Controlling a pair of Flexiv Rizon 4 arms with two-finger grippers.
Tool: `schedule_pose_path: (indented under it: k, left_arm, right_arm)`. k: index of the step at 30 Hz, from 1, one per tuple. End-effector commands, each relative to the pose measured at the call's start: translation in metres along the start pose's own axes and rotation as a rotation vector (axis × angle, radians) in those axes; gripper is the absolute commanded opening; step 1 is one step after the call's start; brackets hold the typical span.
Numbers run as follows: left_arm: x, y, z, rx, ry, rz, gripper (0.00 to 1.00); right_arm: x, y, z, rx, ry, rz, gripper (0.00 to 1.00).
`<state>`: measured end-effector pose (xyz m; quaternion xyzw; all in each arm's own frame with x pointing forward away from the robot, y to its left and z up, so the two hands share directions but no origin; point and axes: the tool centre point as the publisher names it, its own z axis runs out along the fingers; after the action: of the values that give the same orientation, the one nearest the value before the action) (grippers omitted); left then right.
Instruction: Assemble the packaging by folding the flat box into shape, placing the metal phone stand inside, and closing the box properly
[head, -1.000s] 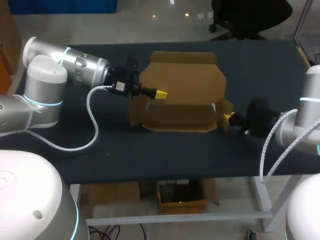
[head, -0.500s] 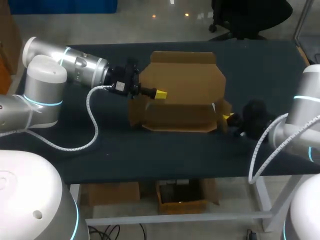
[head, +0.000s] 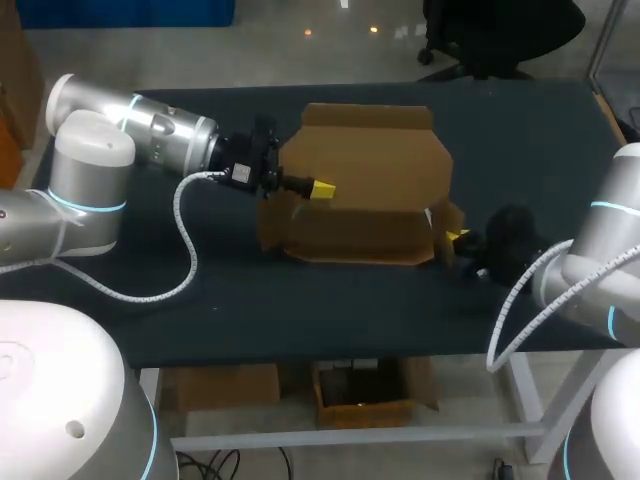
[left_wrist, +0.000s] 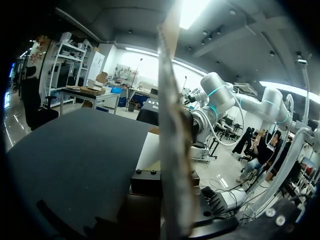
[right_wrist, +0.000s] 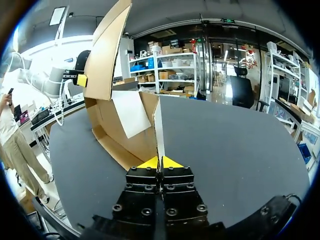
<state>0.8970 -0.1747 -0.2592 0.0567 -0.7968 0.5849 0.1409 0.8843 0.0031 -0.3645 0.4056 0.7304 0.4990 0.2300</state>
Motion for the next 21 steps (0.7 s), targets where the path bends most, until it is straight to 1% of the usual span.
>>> schedule_pose_path:
  k: [1,21]
  left_arm:
    - [-0.002,0.003,0.003,-0.001,0.002,0.0,0.0]
    - [-0.002,0.003,0.003,-0.001,0.002,0.0,0.0]
  right_arm:
    - [0.006,-0.004,0.001,-0.031,-0.059,0.001,0.0]
    - [0.011,0.007,0.011,-0.042,-0.05,0.029,0.0]
